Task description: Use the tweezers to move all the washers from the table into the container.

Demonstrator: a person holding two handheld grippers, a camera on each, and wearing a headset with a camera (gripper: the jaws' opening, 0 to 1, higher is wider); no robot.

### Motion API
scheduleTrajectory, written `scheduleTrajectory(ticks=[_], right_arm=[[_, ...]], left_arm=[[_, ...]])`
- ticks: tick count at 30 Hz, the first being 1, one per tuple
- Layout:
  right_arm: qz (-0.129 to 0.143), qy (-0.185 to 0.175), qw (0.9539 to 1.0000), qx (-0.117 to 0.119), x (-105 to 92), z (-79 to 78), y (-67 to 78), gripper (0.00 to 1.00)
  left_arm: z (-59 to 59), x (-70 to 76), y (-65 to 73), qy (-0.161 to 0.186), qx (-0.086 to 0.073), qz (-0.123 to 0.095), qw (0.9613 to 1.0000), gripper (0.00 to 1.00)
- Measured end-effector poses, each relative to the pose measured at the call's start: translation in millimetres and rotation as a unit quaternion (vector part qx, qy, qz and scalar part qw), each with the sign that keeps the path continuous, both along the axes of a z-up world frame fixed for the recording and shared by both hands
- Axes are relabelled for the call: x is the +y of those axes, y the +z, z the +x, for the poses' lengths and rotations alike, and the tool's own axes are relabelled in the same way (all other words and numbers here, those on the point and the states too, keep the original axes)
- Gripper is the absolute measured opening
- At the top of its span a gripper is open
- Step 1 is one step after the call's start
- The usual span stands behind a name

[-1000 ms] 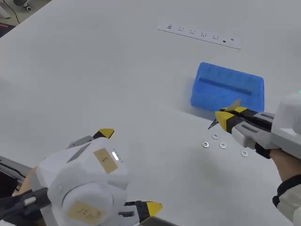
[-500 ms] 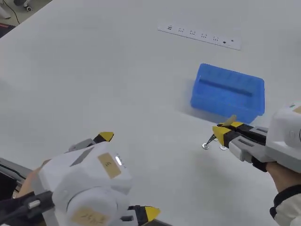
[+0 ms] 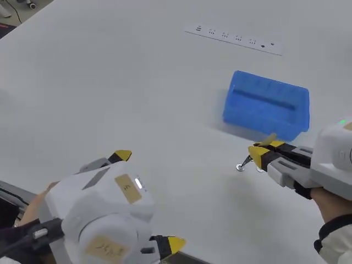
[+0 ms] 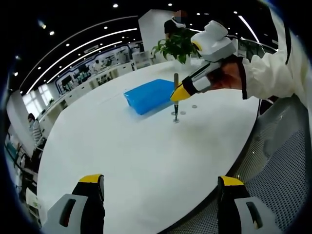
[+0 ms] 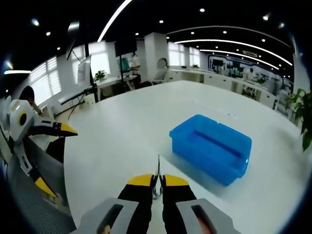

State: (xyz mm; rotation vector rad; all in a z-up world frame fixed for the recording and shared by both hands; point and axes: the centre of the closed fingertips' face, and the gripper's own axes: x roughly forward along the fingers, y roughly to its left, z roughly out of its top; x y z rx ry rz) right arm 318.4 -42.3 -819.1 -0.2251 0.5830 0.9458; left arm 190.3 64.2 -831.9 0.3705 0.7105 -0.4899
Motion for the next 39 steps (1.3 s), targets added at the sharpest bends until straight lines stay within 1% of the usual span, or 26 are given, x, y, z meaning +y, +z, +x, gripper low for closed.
scheduleTrajectory(ticks=[3, 9, 12, 18, 21, 24, 28, 32, 39], right_arm=[[0.005, -0.005, 1.0, 0.002, 0.6, 0.6, 0.8, 0.03], [-0.007, 0.005, 0.9999, -0.008, 2.0, -0.9, 0.9, 0.02], [-0.009, 0.007, 0.9999, -0.007, 1.9, -0.4, 1.2, 0.02], [-0.004, 0.002, 1.0, -0.007, 1.1, 0.9, 7.7, 0.02], [-0.003, -0.003, 1.0, -0.003, -0.7, 1.6, 9.4, 0.02], [0.004, -0.01, 0.9999, 0.0, -2.7, 2.3, 14.7, 0.02], [0.007, -0.019, 0.9998, -0.004, -5.4, 4.3, 21.3, 0.02], [0.01, -0.024, 0.9996, -0.006, -6.7, 4.9, 30.2, 0.02], [0.01, -0.027, 0.9994, -0.02, -7.5, 7.9, 45.4, 0.01]], left_arm=[[-0.1, -0.1, -0.1, -0.001, 0.0, 0.001, 1.0, 0.99], [0.0, -0.1, 0.3, -0.001, 0.0, 0.0, 1.0, 0.99], [-0.1, -0.1, 0.3, -0.001, 0.0, 0.001, 1.0, 0.99], [0.2, 0.1, 0.8, 0.0, -0.001, 0.001, 1.0, 0.99], [0.4, 0.4, 1.0, 0.0, -0.002, 0.001, 1.0, 0.99], [0.4, 0.4, 1.4, 0.0, -0.003, 0.001, 1.0, 0.99], [0.7, 1.2, 1.4, 0.003, -0.002, 0.001, 1.0, 0.99], [1.1, 0.9, 2.2, 0.002, -0.005, 0.001, 1.0, 0.99], [1.0, 1.0, 2.6, 0.002, -0.007, 0.002, 1.0, 0.99]])
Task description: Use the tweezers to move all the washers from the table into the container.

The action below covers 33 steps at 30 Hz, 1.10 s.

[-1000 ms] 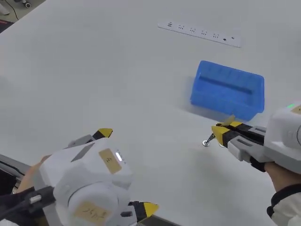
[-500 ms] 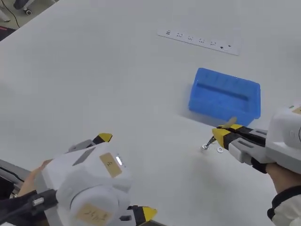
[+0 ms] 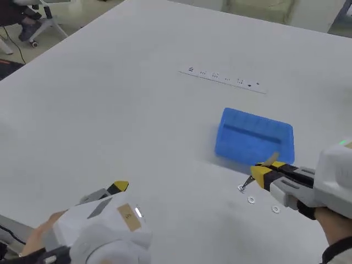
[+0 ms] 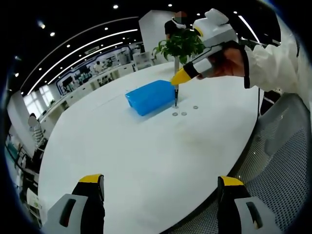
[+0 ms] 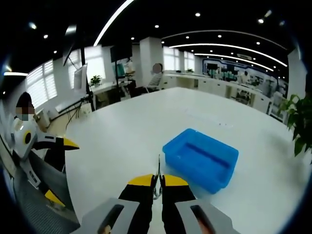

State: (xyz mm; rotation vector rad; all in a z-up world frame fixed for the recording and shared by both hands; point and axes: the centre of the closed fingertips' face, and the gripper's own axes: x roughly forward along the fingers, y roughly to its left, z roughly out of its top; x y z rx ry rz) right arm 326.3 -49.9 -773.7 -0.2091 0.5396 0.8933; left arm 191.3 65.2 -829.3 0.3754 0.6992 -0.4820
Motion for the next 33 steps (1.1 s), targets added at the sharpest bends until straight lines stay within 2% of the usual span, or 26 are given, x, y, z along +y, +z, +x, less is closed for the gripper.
scheduleTrajectory(ticks=[10, 18, 26, 30, 33], right_arm=[[-0.002, -0.001, 0.9997, -0.023, 1.2, 4.2, 15.7, 0.01], [-0.007, -0.003, 0.9996, -0.028, 3.3, 10.6, 16.0, 0.01], [0.011, -0.014, 0.9996, -0.021, 8.8, 23.8, 21.8, 0.01], [0.02, -0.018, 0.9993, -0.025, 12.3, 32.8, 28.6, 0.01], [0.025, -0.023, 0.999, -0.029, 14.4, 41.8, 32.5, 0.01]], left_arm=[[0.5, 1.4, 0.5, 0.003, -0.003, 0.003, 1.0, 0.99], [2.4, 3.8, 2.3, 0.011, -0.009, 0.001, 0.9999, 0.99], [2.6, 5.0, 1.9, 0.011, -0.01, 0.008, 0.9999, 0.99], [1.8, 6.1, -1.2, 0.01, -0.004, 0.017, 0.9998, 0.99], [2.1, 5.7, 0.1, 0.01, -0.007, 0.014, 0.9998, 0.99]])
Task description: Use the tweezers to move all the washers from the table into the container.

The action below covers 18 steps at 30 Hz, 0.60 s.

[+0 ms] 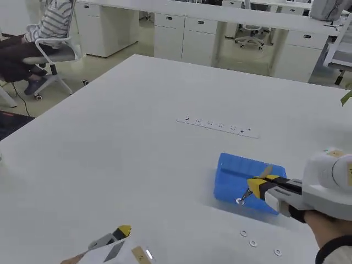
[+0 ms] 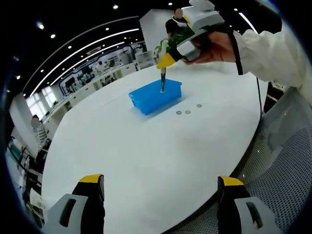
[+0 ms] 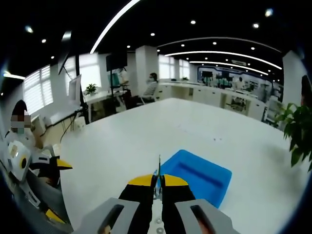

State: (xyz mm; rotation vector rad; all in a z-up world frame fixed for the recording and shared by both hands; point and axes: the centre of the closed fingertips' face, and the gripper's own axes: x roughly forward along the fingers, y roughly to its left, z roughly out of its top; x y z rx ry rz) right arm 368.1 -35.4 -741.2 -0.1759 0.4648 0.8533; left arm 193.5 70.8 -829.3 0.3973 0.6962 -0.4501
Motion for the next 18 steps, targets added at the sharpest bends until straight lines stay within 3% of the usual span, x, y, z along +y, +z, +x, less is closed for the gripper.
scheduleTrajectory(ticks=[6, 9, 12, 18], right_arm=[[0.007, -0.003, 1.0, -0.005, 7.3, 12.9, 4.8, 0.01], [0.025, -0.008, 0.9996, 0.004, 11.0, 20.4, 5.1, 0.02], [0.023, -0.016, 0.9996, 0.005, 11.6, 30.8, -1.4, 0.02], [0.045, -0.034, 0.9981, 0.024, 12.0, 45.1, -7.8, 0.02]], left_arm=[[-0.5, 0.3, -1.0, -0.001, 0.003, 0.004, 1.0, 0.99], [1.7, 1.9, 2.7, 0.005, -0.008, 0.002, 1.0, 0.99], [3.9, 4.4, 6.4, 0.012, -0.019, 0.001, 0.9998, 0.99], [2.0, 4.1, 3.5, 0.01, -0.01, 0.005, 0.9999, 0.99]])
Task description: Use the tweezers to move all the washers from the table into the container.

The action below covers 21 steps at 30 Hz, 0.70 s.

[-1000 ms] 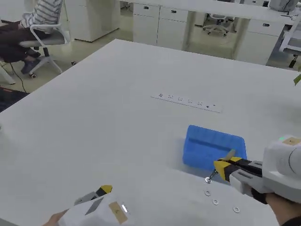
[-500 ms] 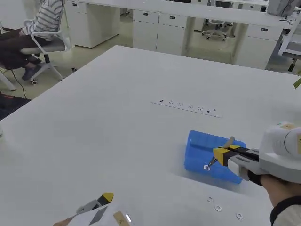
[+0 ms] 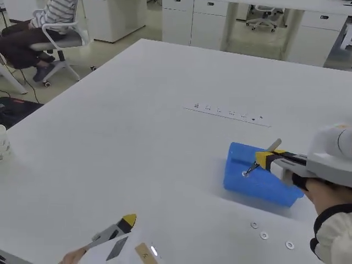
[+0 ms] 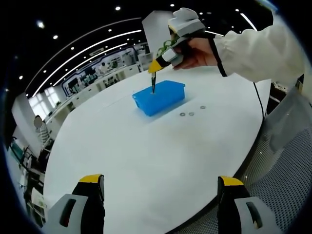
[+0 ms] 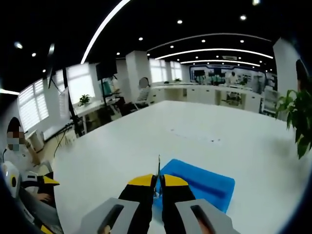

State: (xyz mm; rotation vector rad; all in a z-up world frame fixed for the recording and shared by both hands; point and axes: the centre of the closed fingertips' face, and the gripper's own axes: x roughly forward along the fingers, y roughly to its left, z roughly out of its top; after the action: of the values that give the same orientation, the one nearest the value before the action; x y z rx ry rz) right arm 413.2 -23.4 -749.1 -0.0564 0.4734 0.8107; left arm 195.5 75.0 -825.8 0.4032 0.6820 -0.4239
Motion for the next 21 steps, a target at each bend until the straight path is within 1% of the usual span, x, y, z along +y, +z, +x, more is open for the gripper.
scheduleTrajectory(ticks=[3, 4, 5, 6, 7, 9, 12, 16, 19, 21], right_arm=[[-0.011, -0.001, 0.9999, 0.0, 0.6, 5.5, -7.5, 0.02], [-0.02, 0.0, 0.9998, -0.002, 0.5, 8.2, -12.7, 0.02], [-0.025, -0.001, 0.9997, -0.001, 0.1, 9.8, -16.5, 0.02], [-0.03, -0.003, 0.9995, 0.001, 0.2, 12.0, -21.6, 0.02], [-0.032, -0.002, 0.9995, 0.003, 0.6, 12.9, -24.5, 0.02], [-0.042, -0.002, 0.9991, 0.005, 1.6, 15.3, -31.6, 0.02], [-0.058, 0.004, 0.9983, -0.005, 5.1, 18.2, -37.4, 0.02], [-0.058, 0.008, 0.9983, -0.005, 9.8, 22.9, -41.6, 0.02], [-0.069, 0.011, 0.9975, -0.009, 11.2, 26.3, -47.6, 0.02], [-0.071, 0.011, 0.9974, -0.006, 11.1, 27.4, -50.1, 0.02]], left_arm=[[-0.5, -0.1, -0.1, 0.001, 0.002, -0.001, 1.0, 0.99], [0.8, 1.4, 2.4, 0.005, -0.006, 0.0, 1.0, 0.99], [3.0, 2.5, 6.7, 0.009, -0.018, -0.002, 0.9998, 0.99], [3.2, 2.6, 7.9, 0.01, -0.019, -0.007, 0.9997, 0.99], [3.3, 2.5, 8.7, 0.012, -0.019, -0.013, 0.9997, 0.99], [3.3, 1.8, 7.7, 0.012, -0.017, -0.016, 0.9997, 0.99], [2.8, 1.2, 6.8, 0.01, -0.015, -0.016, 0.9997, 0.99], [3.0, 1.1, 6.6, 0.011, -0.013, -0.021, 0.9996, 0.99], [3.3, 1.0, 6.6, 0.011, -0.014, -0.021, 0.9996, 0.99], [3.6, 1.4, 6.6, 0.011, -0.014, -0.019, 0.9996, 0.99]])
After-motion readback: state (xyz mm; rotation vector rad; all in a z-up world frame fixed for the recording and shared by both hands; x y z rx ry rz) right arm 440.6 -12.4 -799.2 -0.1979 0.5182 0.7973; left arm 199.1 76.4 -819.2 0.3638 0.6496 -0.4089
